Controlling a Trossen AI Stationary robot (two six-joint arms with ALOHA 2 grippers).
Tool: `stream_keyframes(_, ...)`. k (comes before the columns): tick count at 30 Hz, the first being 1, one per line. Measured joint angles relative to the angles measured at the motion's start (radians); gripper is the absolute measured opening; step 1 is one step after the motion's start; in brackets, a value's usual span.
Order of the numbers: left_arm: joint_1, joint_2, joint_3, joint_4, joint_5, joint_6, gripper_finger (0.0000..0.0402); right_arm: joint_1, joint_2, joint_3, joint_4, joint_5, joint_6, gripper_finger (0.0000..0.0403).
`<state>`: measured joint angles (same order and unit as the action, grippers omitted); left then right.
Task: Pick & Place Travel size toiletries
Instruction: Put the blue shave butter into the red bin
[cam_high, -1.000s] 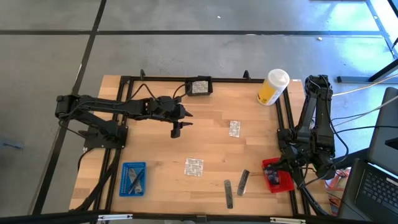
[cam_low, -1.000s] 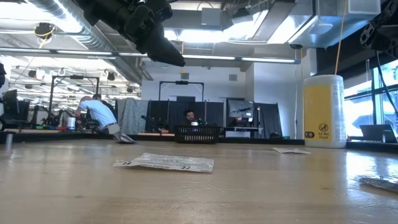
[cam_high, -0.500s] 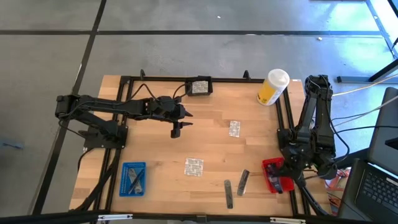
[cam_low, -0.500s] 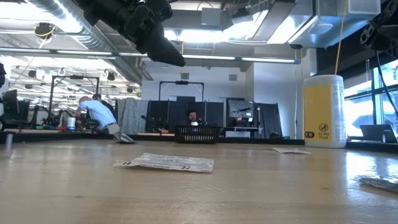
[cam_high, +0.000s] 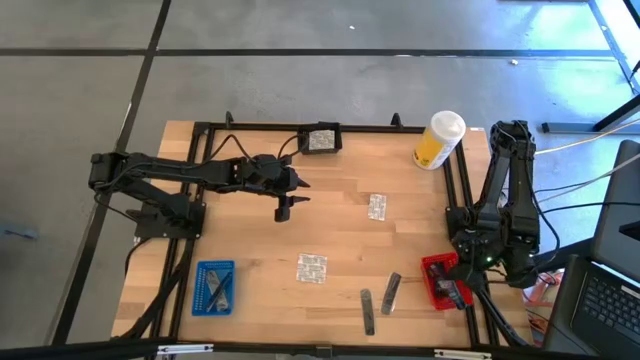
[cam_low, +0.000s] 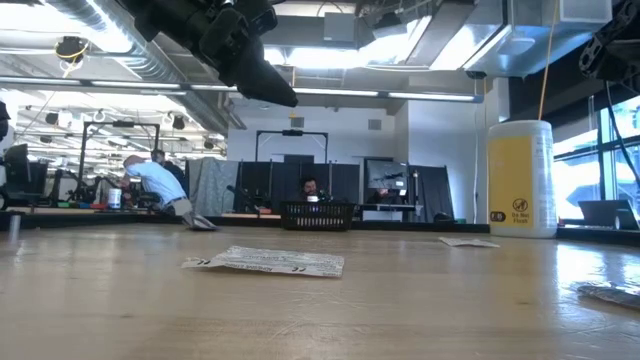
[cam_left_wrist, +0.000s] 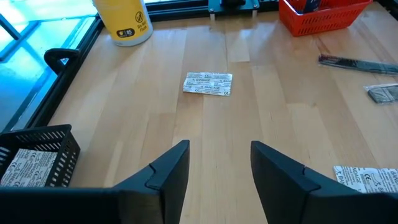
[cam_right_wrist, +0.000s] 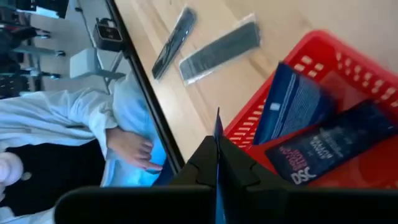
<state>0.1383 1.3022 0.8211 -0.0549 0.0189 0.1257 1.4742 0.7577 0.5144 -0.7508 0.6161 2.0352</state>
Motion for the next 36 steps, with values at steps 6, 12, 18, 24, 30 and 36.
stream_keyframes(6,0.000,0.000,0.000,0.000,0.000,0.000,0.0166,0.000,0.021,0.130,-0.208,-0.005,0.048,0.0000)
stream_keyframes(12,0.000,0.000,0.000,0.000,0.000,0.000,0.0164,-0.001,0.076,0.212,-0.397,-0.121,0.196,0.0000)
stream_keyframes(18,0.000,0.000,0.000,0.000,0.000,0.000,0.0165,-0.033,0.146,0.199,-0.402,-0.183,0.314,0.0000)
stream_keyframes(24,0.000,0.000,0.000,0.000,0.000,0.000,0.0166,-0.089,0.237,0.195,-0.417,-0.220,0.314,0.0000)
stream_keyframes(30,0.000,0.000,0.000,0.000,0.000,0.000,0.0164,-0.140,0.306,0.195,-0.434,-0.245,0.314,0.0000)
stream_keyframes(36,0.000,0.000,0.000,0.000,0.000,0.000,0.0166,-0.169,0.354,0.195,-0.434,-0.304,0.315,0.0000)
